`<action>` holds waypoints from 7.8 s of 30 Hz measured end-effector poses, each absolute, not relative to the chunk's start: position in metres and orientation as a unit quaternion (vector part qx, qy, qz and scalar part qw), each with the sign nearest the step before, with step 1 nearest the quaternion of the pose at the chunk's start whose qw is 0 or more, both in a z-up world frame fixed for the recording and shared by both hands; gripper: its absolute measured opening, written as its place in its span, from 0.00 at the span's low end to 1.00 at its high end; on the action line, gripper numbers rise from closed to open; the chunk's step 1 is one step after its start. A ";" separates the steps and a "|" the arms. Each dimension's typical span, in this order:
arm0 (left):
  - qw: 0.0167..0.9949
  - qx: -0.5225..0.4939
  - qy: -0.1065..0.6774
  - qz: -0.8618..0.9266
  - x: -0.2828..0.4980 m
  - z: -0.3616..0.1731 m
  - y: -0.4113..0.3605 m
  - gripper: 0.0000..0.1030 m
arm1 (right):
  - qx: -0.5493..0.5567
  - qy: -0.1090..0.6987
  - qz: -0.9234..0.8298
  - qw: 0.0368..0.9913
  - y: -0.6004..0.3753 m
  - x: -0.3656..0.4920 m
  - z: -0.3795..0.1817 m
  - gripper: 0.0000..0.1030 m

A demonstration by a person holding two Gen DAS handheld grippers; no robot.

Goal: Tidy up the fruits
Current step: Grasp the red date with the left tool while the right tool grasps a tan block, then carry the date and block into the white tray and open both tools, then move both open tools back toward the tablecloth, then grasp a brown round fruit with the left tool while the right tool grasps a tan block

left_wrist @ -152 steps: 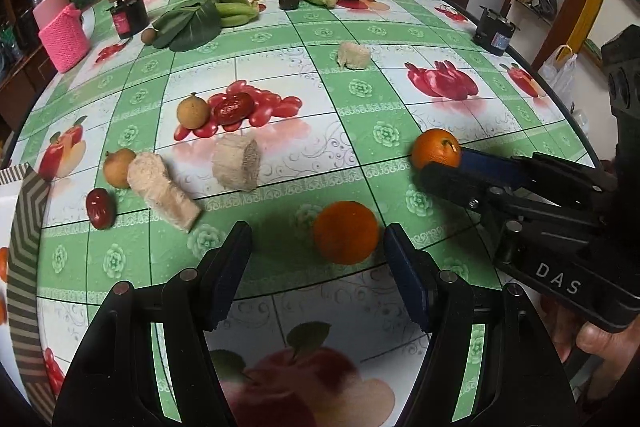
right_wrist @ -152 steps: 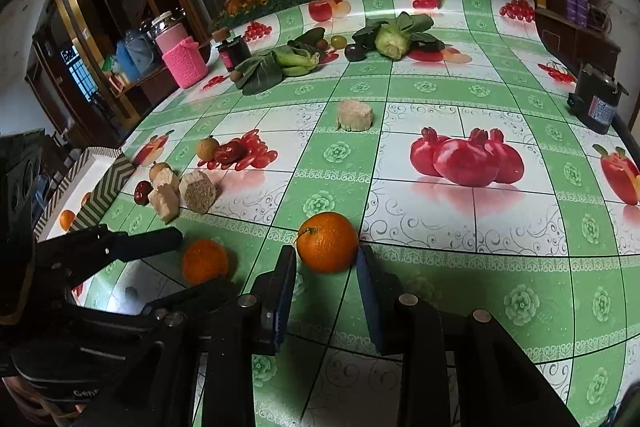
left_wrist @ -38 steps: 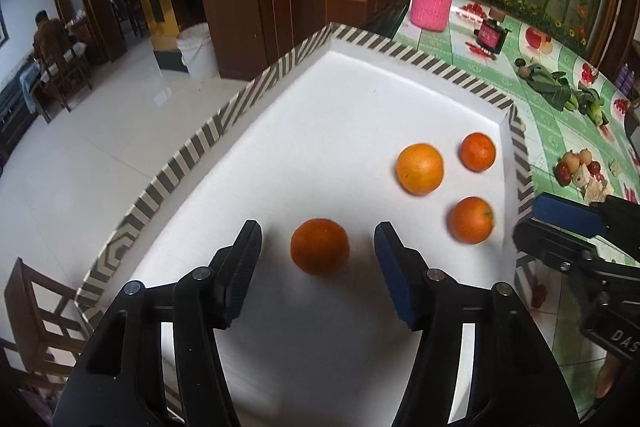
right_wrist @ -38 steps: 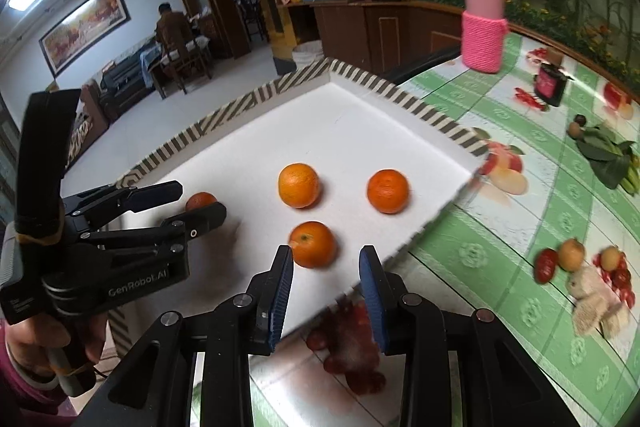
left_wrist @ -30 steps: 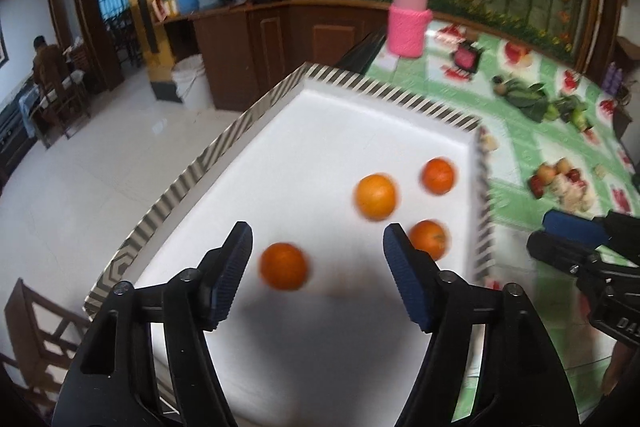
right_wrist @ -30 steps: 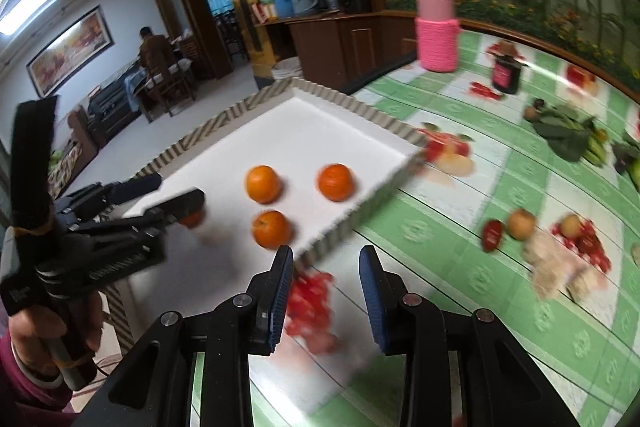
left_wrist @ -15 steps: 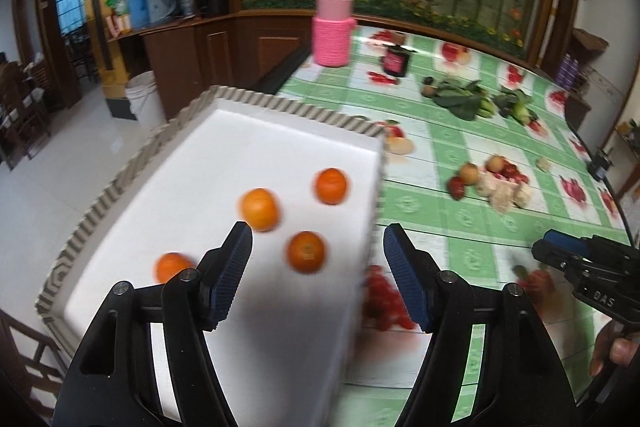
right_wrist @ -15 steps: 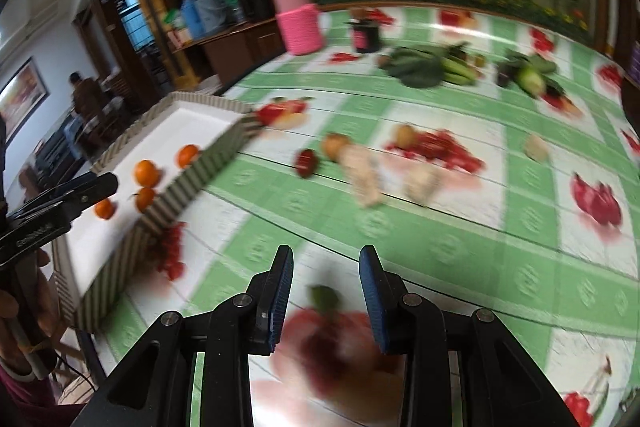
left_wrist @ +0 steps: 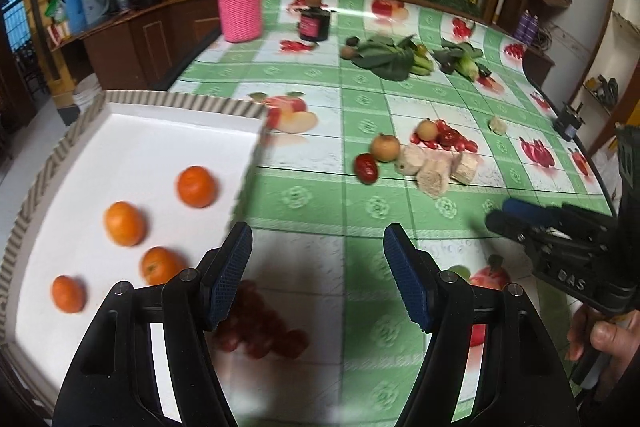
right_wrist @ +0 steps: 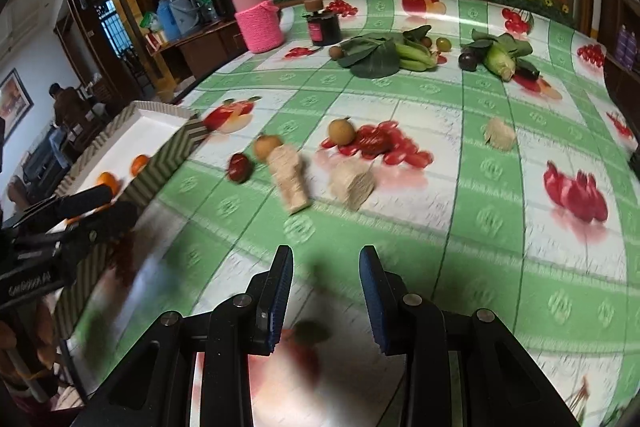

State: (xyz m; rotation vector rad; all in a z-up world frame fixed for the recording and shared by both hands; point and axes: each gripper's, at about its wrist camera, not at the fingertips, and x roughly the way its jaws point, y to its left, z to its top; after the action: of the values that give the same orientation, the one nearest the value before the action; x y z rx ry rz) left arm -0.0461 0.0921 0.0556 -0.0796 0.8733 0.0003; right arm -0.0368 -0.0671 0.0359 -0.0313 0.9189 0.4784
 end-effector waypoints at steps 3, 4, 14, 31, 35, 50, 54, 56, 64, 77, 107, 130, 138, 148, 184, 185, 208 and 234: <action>0.900 -0.040 0.435 -0.005 -0.032 0.050 0.087 0.67 | -0.020 0.442 0.227 0.867 -0.068 -0.019 0.036 0.33; 0.898 -0.042 0.438 -0.009 -0.027 0.048 0.086 0.67 | -0.022 0.442 0.229 0.867 -0.067 -0.015 0.036 0.33; 0.885 -0.049 0.463 -0.009 0.013 0.034 0.077 0.67 | -0.038 0.454 0.249 0.855 -0.060 0.018 0.028 0.33; 0.883 -0.042 0.467 0.012 0.047 0.015 0.072 0.21 | 0.004 0.445 0.295 0.846 -0.066 0.023 0.021 0.30; 0.883 -0.052 0.466 0.006 0.040 0.018 0.076 0.18 | 0.006 0.444 0.294 0.846 -0.067 0.019 0.023 0.30; 0.896 -0.051 0.440 -0.017 -0.022 0.042 0.087 0.18 | 0.031 0.417 0.300 0.857 -0.072 -0.033 0.045 0.30; 0.903 -0.044 0.427 -0.008 -0.041 0.049 0.092 0.18 | 0.033 0.412 0.307 0.857 -0.064 -0.049 0.049 0.30; 0.904 -0.046 0.424 -0.005 -0.050 0.051 0.097 0.18 | 0.034 0.410 0.313 0.856 -0.058 -0.056 0.052 0.30; 0.913 -0.040 0.404 0.031 -0.082 0.060 0.124 0.18 | 0.032 0.403 0.343 0.848 -0.029 -0.079 0.058 0.30; 0.915 -0.042 0.387 0.109 -0.120 0.061 0.178 0.18 | 0.001 0.392 0.388 0.834 0.031 -0.096 0.072 0.30; 0.897 -0.082 0.394 0.184 -0.155 0.042 0.257 0.18 | -0.064 0.405 0.460 0.788 0.136 -0.110 0.064 0.29; 0.884 -0.101 0.410 0.198 -0.156 0.025 0.278 0.18 | -0.136 0.432 0.471 0.757 0.201 -0.109 0.031 0.30; 0.884 -0.100 0.408 0.206 -0.156 0.024 0.280 0.18 | -0.154 0.431 0.458 0.762 0.204 -0.112 0.027 0.30; 0.887 -0.114 0.398 0.206 -0.158 0.029 0.281 0.48 | -0.109 0.417 0.463 0.775 0.175 -0.118 0.045 0.34; 0.920 -0.071 0.383 0.053 -0.096 0.067 0.142 0.62 | 0.016 0.442 0.256 0.859 -0.053 -0.048 0.033 0.37; 0.920 -0.068 0.384 0.050 -0.094 0.067 0.138 0.62 | 0.010 0.442 0.258 0.859 -0.051 -0.045 0.033 0.37; 0.898 -0.060 0.436 -0.016 -0.032 0.051 0.096 0.62 | -0.044 0.447 0.285 0.847 -0.033 0.002 0.022 0.19; 0.883 -0.055 0.466 -0.020 0.003 0.038 0.068 0.62 | -0.014 0.436 0.228 0.871 -0.075 0.032 0.039 0.19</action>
State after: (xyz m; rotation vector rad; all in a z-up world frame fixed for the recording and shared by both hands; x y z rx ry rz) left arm 0.0028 0.0680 0.0378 -0.1145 0.9706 -0.0425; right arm 0.0323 -0.0749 0.0387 -0.0297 0.9112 0.4767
